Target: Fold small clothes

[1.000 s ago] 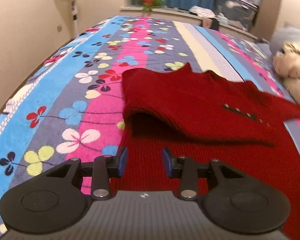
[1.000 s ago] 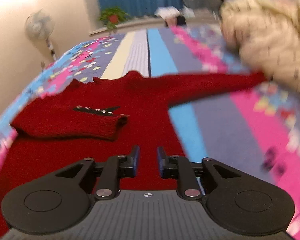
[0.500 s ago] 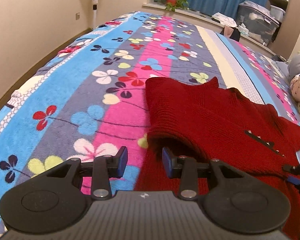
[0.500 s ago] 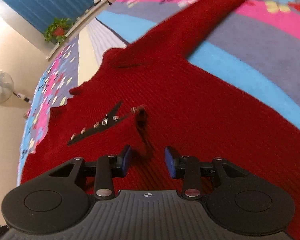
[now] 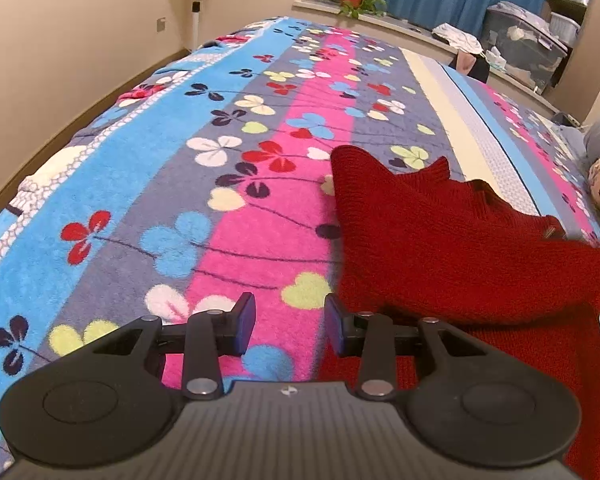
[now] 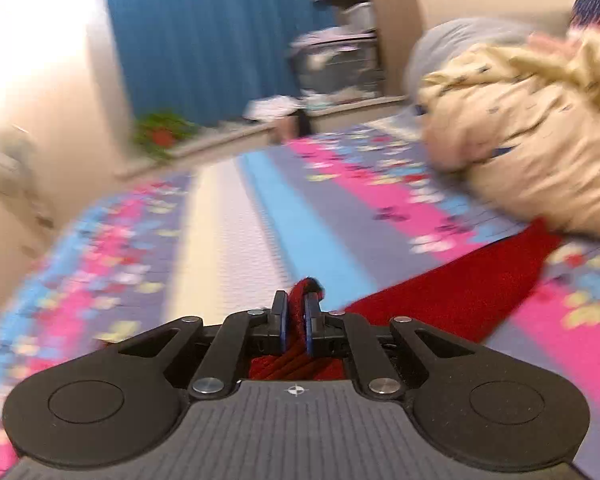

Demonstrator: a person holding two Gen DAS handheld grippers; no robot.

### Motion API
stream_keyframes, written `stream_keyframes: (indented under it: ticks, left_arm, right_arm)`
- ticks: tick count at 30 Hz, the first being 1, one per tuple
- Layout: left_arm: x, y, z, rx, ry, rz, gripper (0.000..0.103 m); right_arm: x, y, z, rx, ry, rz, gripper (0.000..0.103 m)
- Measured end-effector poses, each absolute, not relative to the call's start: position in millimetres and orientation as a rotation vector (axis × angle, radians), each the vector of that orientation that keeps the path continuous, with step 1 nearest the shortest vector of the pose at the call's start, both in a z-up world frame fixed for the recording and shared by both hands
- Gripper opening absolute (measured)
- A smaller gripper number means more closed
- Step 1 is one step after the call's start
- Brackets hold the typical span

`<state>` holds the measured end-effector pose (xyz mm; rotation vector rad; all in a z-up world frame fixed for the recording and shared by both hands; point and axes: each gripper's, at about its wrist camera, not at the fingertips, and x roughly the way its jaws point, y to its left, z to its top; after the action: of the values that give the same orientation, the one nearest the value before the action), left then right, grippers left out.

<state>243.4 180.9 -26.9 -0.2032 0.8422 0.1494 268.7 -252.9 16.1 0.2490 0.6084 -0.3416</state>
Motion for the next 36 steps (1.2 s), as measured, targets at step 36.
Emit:
stream_keyframes:
  ticks: [36]
  left_arm:
    - [247,113,-81,0.163,0.859,0.076,0.046]
  right_arm:
    - [259,-500,-135,0.761,0.491,-0.522,0.055]
